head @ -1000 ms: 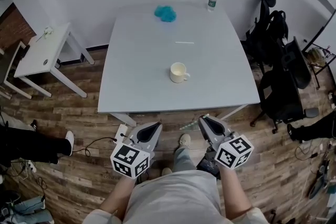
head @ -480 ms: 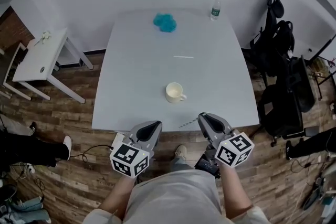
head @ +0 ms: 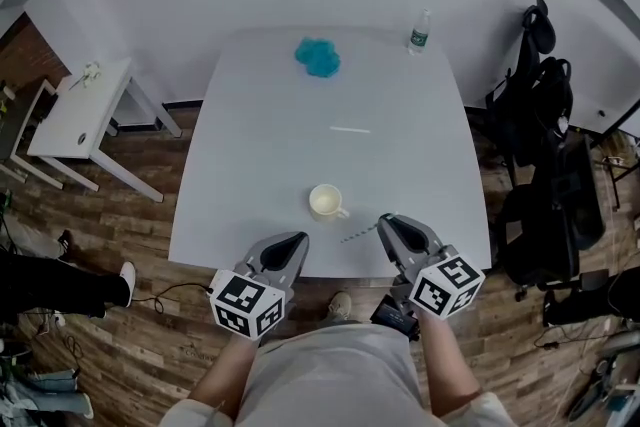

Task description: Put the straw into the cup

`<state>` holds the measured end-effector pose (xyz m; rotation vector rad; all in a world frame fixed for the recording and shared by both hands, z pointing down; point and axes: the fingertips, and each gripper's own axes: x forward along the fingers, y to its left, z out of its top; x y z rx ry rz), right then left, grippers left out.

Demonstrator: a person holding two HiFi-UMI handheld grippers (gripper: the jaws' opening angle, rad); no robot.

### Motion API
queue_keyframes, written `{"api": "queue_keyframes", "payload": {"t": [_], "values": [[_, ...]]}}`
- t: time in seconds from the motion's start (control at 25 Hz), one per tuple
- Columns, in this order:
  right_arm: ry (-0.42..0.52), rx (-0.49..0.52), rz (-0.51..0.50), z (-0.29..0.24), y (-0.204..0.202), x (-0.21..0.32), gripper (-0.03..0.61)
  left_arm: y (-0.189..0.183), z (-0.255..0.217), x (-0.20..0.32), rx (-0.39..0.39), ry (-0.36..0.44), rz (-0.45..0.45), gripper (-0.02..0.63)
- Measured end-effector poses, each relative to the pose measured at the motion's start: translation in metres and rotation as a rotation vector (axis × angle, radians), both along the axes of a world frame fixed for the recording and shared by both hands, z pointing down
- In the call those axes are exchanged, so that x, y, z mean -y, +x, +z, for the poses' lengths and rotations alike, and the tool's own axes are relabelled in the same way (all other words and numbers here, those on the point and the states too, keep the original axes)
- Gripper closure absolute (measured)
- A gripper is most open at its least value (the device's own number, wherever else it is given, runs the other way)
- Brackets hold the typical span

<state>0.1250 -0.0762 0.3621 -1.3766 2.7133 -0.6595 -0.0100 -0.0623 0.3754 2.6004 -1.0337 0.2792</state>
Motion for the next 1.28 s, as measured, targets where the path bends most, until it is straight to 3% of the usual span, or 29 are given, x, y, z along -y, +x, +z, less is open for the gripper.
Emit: {"api": "queue_keyframes", "payload": {"t": [0.24, 0.56, 1.28], "values": [[-0.006, 0.012, -0.002, 0.001, 0.011, 0.017, 0.551, 0.012, 0.002, 0.013, 0.011, -0.004, 0.002, 0.598], [-0.014, 0.021, -0.012, -0.002, -0.003, 0.033, 0.551, -0.006, 0.004, 0.024, 0.012, -0.024, -0.008, 0.598], [-0.041, 0.019, 0.1, 0.005, -0.013, 0.065, 0.551, -0.031, 0.015, 0.058, 0.005, -0.059, 0.051, 0.599]]}}
